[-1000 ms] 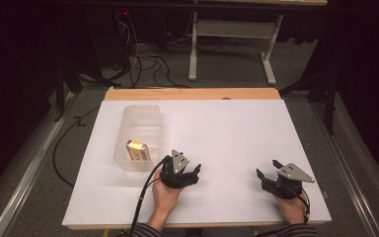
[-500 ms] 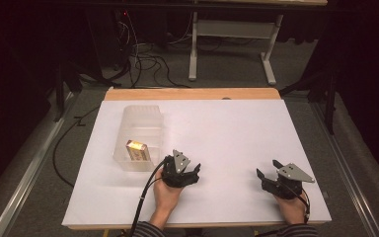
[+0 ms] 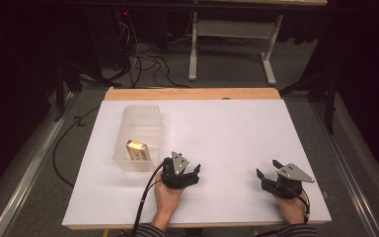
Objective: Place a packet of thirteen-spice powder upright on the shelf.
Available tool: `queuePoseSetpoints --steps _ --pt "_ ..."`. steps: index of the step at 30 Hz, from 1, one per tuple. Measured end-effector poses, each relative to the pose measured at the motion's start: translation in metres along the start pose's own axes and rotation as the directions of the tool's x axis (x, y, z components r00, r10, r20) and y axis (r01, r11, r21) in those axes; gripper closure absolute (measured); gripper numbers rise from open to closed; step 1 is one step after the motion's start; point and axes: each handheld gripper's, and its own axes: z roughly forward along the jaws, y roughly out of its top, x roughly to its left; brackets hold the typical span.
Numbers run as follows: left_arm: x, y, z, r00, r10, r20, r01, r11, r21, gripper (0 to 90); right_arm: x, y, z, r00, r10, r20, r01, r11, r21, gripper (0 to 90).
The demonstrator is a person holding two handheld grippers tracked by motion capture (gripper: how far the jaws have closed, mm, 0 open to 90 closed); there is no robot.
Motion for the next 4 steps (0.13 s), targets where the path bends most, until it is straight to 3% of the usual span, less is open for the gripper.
queuePoseSetpoints --steps 1,4 --pt "-0.0018 -0.0018 -0.0008 0.9997 0.025 0.006 -0.025 0.9997 -0.003 24.2 0.0001 0.0 0.0001 1.0 0.0 0.0 0.0 1.0 0.001 30.7" --pt "-0.0039 -0.0035 -0.0023 0.9989 0.046 0.012 -0.046 0.9989 -0.009 24.3 0.0003 0.0001 0.0003 1.0 0.0 0.001 0.0 1.0 0.003 30.6"
